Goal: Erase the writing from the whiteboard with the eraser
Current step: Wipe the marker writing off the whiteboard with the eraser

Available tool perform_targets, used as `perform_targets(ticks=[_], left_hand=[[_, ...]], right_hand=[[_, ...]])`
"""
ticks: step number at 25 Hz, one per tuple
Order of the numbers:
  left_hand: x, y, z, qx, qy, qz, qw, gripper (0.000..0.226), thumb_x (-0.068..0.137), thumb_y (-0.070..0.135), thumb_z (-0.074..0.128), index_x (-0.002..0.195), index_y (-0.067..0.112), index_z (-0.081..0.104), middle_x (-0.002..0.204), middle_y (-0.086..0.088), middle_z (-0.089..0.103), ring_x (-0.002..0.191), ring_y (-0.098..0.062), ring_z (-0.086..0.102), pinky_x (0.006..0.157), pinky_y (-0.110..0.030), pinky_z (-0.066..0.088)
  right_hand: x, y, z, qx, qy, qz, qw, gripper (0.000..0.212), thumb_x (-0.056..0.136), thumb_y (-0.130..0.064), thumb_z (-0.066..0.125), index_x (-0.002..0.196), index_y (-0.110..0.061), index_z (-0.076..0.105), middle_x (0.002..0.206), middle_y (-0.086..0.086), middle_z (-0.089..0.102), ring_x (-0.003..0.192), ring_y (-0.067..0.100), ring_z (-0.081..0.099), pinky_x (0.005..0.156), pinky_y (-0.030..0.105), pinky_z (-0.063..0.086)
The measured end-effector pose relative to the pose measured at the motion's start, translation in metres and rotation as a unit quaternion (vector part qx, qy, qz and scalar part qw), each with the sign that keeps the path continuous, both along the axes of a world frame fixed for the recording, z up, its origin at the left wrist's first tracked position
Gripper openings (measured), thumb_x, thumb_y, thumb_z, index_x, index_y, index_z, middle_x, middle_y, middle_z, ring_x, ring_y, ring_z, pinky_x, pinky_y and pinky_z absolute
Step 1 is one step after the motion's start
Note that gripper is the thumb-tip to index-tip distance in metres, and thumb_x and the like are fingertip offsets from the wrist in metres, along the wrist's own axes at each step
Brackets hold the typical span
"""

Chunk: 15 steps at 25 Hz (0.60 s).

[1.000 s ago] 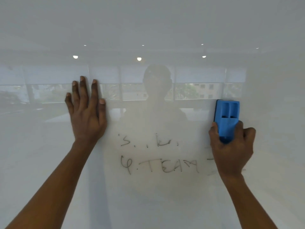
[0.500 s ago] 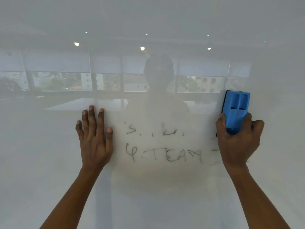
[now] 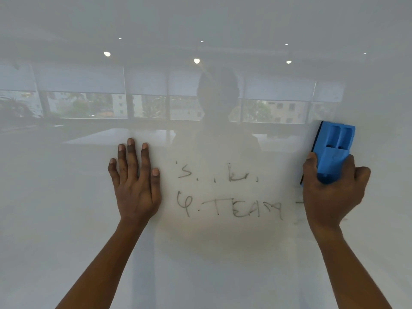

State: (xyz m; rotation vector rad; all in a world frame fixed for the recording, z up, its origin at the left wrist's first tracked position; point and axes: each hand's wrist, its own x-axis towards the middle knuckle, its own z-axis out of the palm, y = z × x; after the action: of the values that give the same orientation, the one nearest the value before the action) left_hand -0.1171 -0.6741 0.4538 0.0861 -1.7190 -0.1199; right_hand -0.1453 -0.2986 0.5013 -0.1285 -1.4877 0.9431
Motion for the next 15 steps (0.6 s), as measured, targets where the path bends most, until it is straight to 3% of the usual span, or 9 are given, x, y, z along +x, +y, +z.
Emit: perform_targets(ticks=[5,7,10,13,15], left_hand=[[0.000,0.002,0.000,0.003,0.002,0.005,1.000,0.060,0.111,0.034,0.029,0.166,0.010,0.024,0.174,-0.016,0.014,0.163,-0.034,0.011,0.130,-0.058,0.012],[0.000,0.001,-0.001,0.001,0.002,0.004,1.000,0.060,0.111,0.034,0.028,0.166,0.010,0.024,0.174,-0.016,0.014,0.163,-0.034,0.011,0.130,-0.057,0.011],[0.000,-0.002,-0.001,-0.002,-0.001,-0.001,1.000,0.061,0.111,0.035,0.028,0.166,0.010,0.022,0.174,-0.016,0.013,0.163,-0.034,0.010,0.131,-0.056,0.009],[0.000,-0.003,0.000,-0.007,0.000,-0.006,1.000,0.061,0.111,0.035,0.028,0.166,0.009,0.022,0.175,-0.016,0.013,0.163,-0.034,0.009,0.131,-0.055,0.007],[-0.001,-0.003,0.000,-0.005,0.001,-0.008,1.000,0.061,0.110,0.035,0.030,0.165,0.009,0.023,0.174,-0.016,0.013,0.163,-0.034,0.010,0.131,-0.055,0.007]], right_hand=[[0.019,-0.071,-0.026,-0.007,-0.031,0.039,0.999,0.063,0.089,-0.050,0.071,0.123,0.003,0.061,0.093,0.016,0.050,0.074,0.024,0.049,0.062,0.032,0.045],[0.030,-0.121,-0.040,0.061,-0.033,0.069,0.995,0.061,0.088,-0.048,0.074,0.122,0.001,0.063,0.091,0.012,0.052,0.072,0.028,0.055,0.058,0.034,0.048],[0.045,-0.188,-0.056,0.221,-0.023,0.079,0.972,0.058,0.089,-0.052,0.072,0.118,-0.002,0.066,0.089,0.006,0.055,0.072,0.019,0.053,0.056,0.033,0.049],[0.043,-0.186,-0.056,0.295,0.005,0.053,0.954,0.055,0.088,-0.053,0.071,0.113,-0.003,0.069,0.085,0.005,0.055,0.069,0.020,0.051,0.056,0.035,0.046],[0.033,-0.144,-0.058,0.273,0.013,0.019,0.962,0.058,0.087,-0.051,0.073,0.112,0.000,0.069,0.082,0.010,0.054,0.066,0.027,0.050,0.056,0.037,0.044]])
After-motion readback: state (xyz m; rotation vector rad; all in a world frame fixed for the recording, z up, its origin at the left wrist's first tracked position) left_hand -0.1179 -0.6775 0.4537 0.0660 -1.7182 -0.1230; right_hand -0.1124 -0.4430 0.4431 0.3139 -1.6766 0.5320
